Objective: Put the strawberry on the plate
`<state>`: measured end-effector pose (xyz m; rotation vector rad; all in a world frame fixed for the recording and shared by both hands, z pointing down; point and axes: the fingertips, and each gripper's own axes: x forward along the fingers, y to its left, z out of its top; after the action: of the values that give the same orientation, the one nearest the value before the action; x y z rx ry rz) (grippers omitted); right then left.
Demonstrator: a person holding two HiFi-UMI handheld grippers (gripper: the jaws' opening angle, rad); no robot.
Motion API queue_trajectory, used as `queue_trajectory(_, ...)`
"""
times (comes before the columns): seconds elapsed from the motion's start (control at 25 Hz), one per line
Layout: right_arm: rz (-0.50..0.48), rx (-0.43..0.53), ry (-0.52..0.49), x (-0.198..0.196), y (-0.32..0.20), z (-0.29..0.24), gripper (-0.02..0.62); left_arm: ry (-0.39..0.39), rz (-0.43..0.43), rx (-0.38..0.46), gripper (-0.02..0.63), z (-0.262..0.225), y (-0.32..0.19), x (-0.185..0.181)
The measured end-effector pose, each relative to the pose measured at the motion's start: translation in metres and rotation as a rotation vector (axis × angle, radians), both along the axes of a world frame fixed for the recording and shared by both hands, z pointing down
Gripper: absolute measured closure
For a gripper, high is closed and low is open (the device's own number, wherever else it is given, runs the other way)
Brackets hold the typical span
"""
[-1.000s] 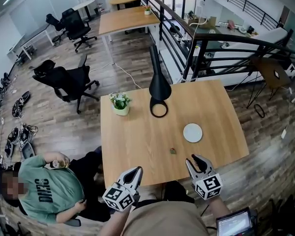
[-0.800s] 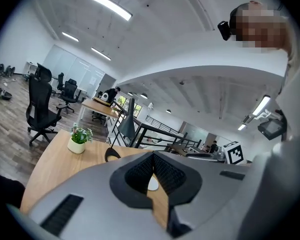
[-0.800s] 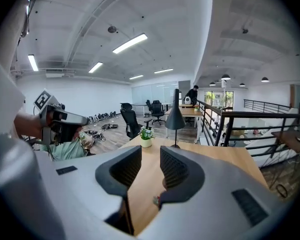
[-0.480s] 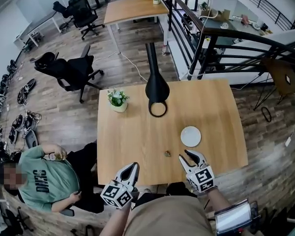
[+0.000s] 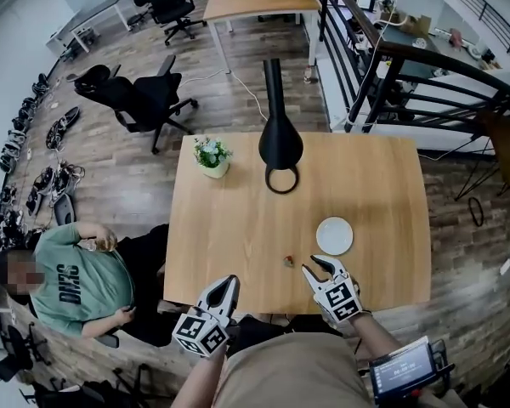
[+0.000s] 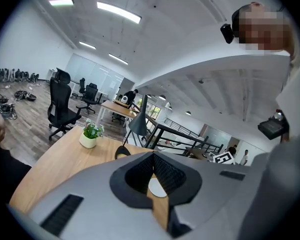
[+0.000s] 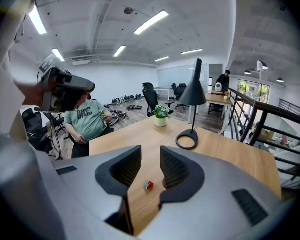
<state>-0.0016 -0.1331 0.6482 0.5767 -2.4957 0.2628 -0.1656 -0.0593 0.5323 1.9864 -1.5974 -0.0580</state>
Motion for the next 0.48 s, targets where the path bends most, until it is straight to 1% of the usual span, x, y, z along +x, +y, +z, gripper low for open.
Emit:
queue_trajectory(0.16,-0.071,-0.029,0.028,-0.010,0.001,0.033,0.492,-0.016,-0.048,-0.013,0.604,0.005,0.004,0.001)
queue_trajectory(0.28,-0.123,-0.047,0.075,-0.017,0.002,0.054,0.492,-0.019,-0.080,-0.028,0.604,0.012,0.003,0.001)
queue_trajectory(0.36,-0.149,-0.061,0.102,-0.020,0.003,0.072,0.492,-0.024,-0.084,-0.041,0.604,0.020,0.001,0.002)
queue_trajectory(0.48,-0.170,-0.089,0.148,-0.026,0.001,0.099,0.492,-0.038,-0.065,-0.053,0.604,0.025,-0.006,0.004)
